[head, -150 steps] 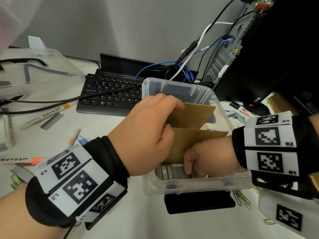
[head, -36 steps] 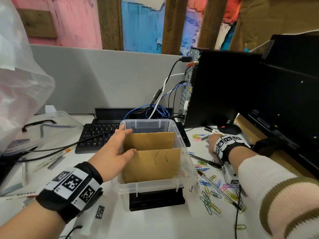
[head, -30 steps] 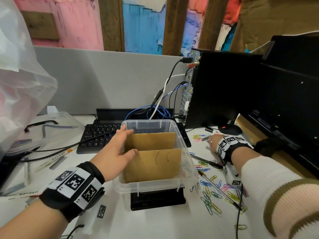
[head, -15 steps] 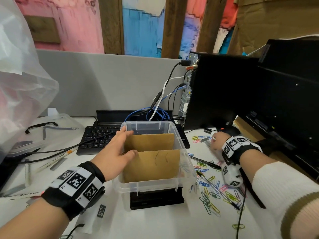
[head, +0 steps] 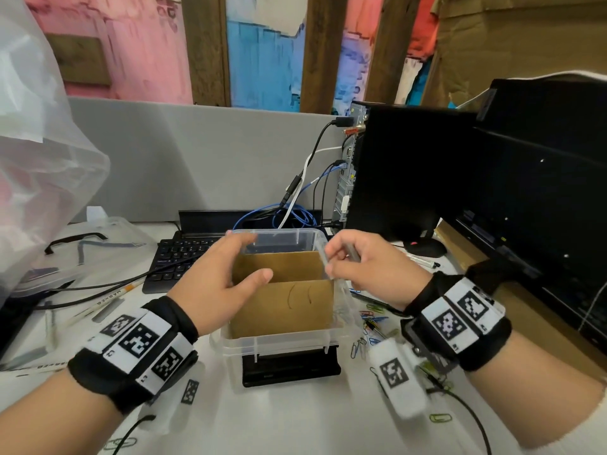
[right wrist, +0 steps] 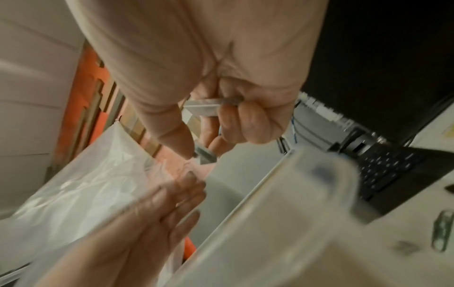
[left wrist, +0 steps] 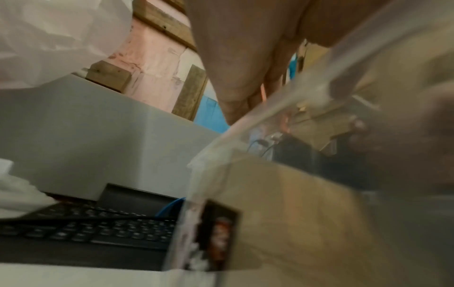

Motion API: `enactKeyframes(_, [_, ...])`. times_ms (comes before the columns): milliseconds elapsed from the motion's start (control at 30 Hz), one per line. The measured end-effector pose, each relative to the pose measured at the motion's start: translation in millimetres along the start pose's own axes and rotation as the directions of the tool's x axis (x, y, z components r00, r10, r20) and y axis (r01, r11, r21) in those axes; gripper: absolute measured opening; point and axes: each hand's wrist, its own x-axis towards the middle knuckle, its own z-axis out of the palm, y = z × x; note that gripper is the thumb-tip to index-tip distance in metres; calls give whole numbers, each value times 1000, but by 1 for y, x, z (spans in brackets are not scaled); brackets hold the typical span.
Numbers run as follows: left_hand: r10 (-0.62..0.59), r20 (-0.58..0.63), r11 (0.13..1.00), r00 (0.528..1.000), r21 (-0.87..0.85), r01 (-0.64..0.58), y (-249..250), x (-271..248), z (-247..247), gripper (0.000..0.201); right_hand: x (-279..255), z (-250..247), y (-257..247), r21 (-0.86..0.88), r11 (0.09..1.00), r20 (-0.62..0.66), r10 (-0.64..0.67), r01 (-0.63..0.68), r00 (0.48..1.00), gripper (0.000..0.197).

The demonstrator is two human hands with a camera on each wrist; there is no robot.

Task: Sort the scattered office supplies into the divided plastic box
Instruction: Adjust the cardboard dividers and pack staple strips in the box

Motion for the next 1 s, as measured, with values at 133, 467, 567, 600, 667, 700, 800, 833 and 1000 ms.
enactKeyframes(133, [31,-23,898,999,-438,-38,18,-6,6,39,-8,27,-7,71,996,52,-52,48,997,10])
enactKeyframes(467, [-15,117,835,993,-545,77,15,-7,13,4,-4,55,-2,90,992,35,-89,85,995,13])
enactKeyframes(567, [-36,145,810,989,-575,114,18,-8,16,5,-4,58,0,80,993,69,-98,92,993,11])
enactKeyframes(600, [-44,149,810,988,-573,123,18,-8,17,6,-4,58,0,82,994,78,-85,78,993,7])
enactKeyframes(667, [-62,143,811,988,-570,133,17,-7,18,7,-3,57,0,186,983,84,-17,1,996,7])
enactKeyframes(700, [-68,137,809,988,-573,135,16,-7,18,8,-3,56,0,259,965,84,16,-38,996,14])
enactKeyframes(800, [-74,127,808,989,-574,134,14,-7,18,10,-2,53,4,279,960,51,18,-31,999,22])
enactKeyframes(833, [-73,127,811,989,-570,133,13,-7,19,10,-2,52,5,222,975,41,5,-14,999,23])
enactKeyframes(1000, [-52,137,823,989,-556,120,14,-7,18,6,-1,52,10,182,983,62,0,-11,998,35])
